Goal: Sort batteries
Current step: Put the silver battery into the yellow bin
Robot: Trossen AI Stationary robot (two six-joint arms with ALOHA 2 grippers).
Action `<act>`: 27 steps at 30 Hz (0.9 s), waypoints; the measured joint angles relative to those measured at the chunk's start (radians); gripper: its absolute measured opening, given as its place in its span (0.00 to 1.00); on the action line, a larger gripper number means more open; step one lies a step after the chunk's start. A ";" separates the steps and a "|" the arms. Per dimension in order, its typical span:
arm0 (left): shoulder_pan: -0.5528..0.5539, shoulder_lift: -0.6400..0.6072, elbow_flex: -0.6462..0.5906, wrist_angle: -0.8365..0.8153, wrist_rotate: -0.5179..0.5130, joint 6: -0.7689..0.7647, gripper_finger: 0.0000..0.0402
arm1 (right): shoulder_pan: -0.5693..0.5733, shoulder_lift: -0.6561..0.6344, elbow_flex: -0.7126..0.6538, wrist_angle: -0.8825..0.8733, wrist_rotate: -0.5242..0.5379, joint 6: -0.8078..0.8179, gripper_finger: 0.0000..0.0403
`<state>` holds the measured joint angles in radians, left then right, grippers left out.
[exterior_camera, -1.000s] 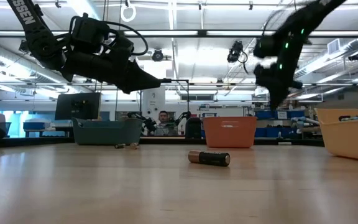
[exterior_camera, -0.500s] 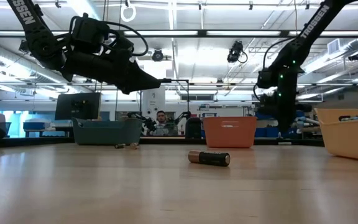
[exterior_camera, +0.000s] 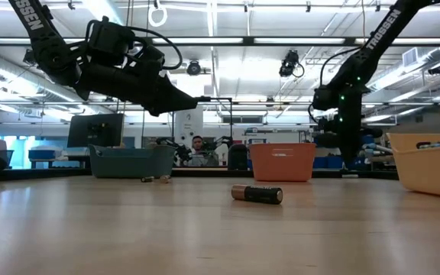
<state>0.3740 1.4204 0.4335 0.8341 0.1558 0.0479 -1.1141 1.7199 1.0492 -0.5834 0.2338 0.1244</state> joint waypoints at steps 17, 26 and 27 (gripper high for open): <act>0.000 0.000 0.000 0.000 0.002 0.000 0.34 | 0.085 0.004 0.000 0.030 0.112 -0.567 0.02; 0.000 0.000 0.000 -0.001 0.005 0.002 0.34 | 0.083 0.136 0.005 -0.005 0.248 -0.517 0.01; 0.000 0.000 0.000 -0.001 0.005 0.002 0.34 | 0.083 0.145 0.014 -0.019 0.256 -0.505 0.01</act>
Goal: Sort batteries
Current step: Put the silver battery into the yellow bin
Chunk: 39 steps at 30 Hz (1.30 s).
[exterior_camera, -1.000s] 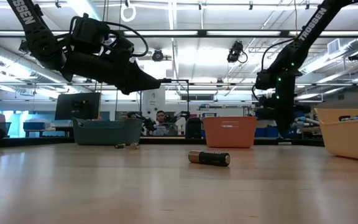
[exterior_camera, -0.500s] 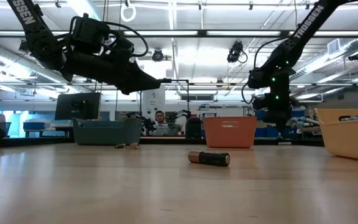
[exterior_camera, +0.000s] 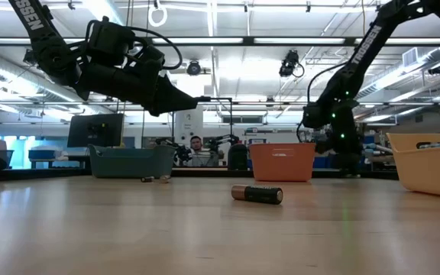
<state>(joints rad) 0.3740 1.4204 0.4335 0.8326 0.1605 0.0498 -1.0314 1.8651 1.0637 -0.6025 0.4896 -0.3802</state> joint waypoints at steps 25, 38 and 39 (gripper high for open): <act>0.000 0.000 0.000 -0.017 -0.005 0.015 0.34 | 0.011 -0.090 0.048 -0.134 -0.092 -0.017 0.03; -0.001 0.000 0.000 -0.024 -0.005 0.024 0.34 | 0.059 -0.083 0.051 -0.224 -0.184 -0.247 0.33; -0.001 0.000 0.000 -0.024 -0.005 0.024 0.34 | 0.060 -0.083 0.051 -0.222 -0.184 -0.256 0.35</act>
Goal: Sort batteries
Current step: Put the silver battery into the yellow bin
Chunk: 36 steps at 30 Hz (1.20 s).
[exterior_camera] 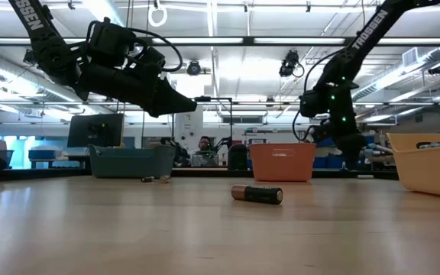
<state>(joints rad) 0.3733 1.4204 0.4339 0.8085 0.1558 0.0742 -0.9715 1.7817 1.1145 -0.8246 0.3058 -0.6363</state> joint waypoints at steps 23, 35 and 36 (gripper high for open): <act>0.000 0.000 0.000 0.000 0.003 0.003 0.34 | -0.008 0.000 0.000 -0.020 0.038 0.004 0.38; 0.000 0.000 0.000 0.000 0.019 0.004 0.34 | -0.013 0.006 0.001 -0.022 0.038 0.013 0.39; 0.000 0.000 0.000 0.000 0.021 0.004 0.34 | -0.012 0.013 0.002 -0.034 0.038 0.018 0.39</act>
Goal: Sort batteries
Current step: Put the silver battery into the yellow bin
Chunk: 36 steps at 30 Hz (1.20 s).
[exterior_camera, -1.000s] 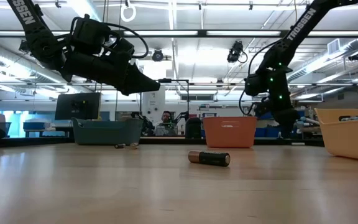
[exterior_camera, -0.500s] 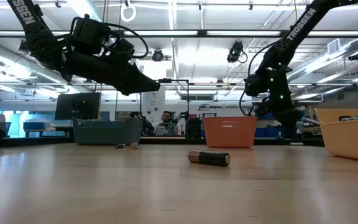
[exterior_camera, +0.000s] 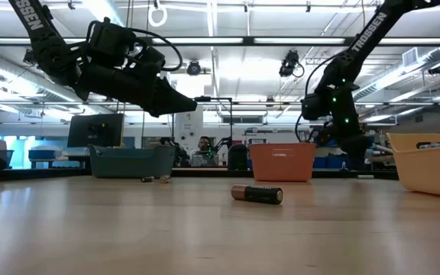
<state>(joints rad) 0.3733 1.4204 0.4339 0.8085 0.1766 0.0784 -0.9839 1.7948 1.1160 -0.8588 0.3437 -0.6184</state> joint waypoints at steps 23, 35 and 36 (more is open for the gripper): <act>0.000 0.000 0.000 -0.019 0.001 0.023 0.34 | -0.157 0.038 0.136 -0.175 -0.245 0.812 0.36; 0.000 0.000 0.000 -0.023 0.000 0.024 0.34 | -0.157 0.038 0.119 -0.075 -0.233 0.878 0.59; 0.000 0.000 0.000 -0.023 0.000 0.024 0.34 | -0.156 0.038 0.119 -0.070 -0.233 0.888 0.62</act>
<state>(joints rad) 0.3729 1.4200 0.4339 0.7860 0.1768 0.1028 -1.1399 1.8332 1.2346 -0.9291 0.1112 0.2698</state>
